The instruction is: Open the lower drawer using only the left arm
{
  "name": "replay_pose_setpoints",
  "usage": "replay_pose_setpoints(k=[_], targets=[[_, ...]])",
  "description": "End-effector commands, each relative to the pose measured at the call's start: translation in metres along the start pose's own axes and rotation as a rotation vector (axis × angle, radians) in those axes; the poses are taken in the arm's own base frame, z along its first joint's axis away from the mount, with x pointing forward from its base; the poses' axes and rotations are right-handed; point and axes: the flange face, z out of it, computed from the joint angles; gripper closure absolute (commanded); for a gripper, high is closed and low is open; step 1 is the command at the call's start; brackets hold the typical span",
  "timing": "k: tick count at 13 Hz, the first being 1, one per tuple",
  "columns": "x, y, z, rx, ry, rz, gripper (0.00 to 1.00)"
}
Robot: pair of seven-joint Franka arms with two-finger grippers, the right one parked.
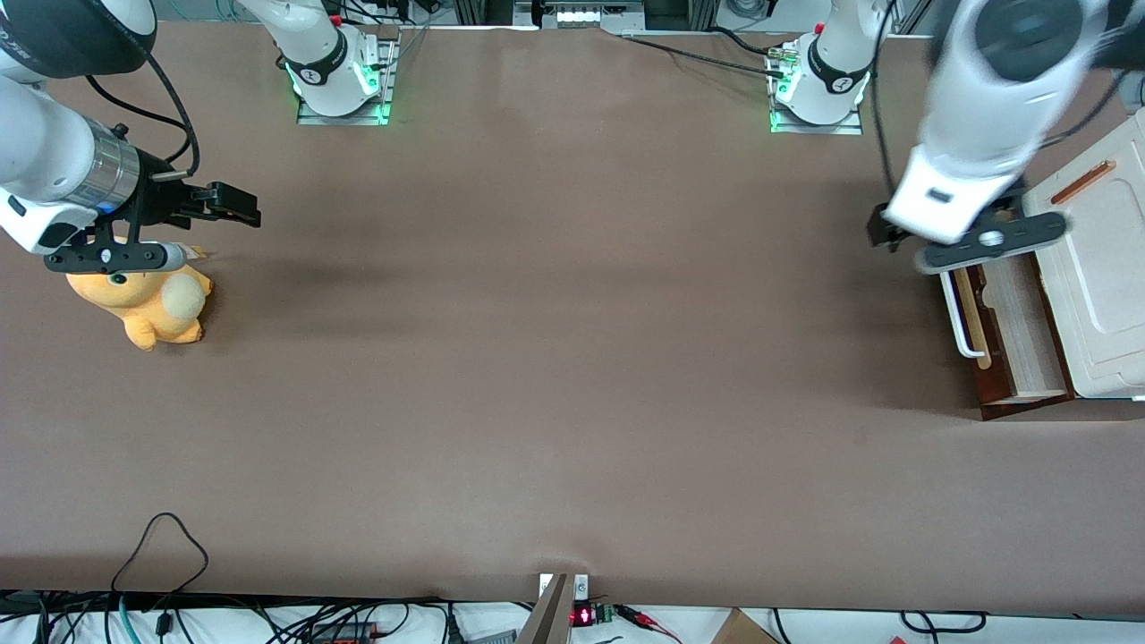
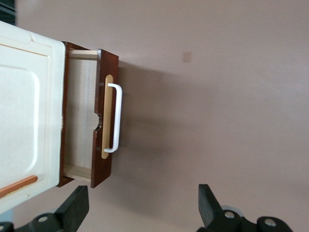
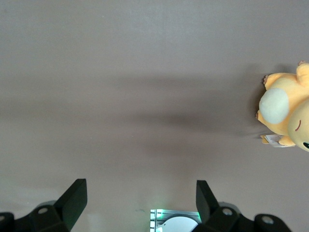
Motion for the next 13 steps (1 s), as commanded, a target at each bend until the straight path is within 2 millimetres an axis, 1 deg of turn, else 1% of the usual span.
replay_pose_setpoints(k=[1,2,3,4,7,13], targets=[[0.004,-0.041,-0.019,-0.114,-0.01,0.054,0.0],[0.006,-0.054,-0.02,-0.165,-0.017,0.057,0.0],[0.008,-0.071,-0.021,-0.227,-0.022,0.046,0.0],[0.009,-0.079,-0.021,-0.27,-0.027,0.046,0.0],[0.012,-0.088,-0.019,-0.298,-0.019,0.084,0.0],[0.014,-0.089,-0.019,-0.329,-0.013,0.079,0.0]])
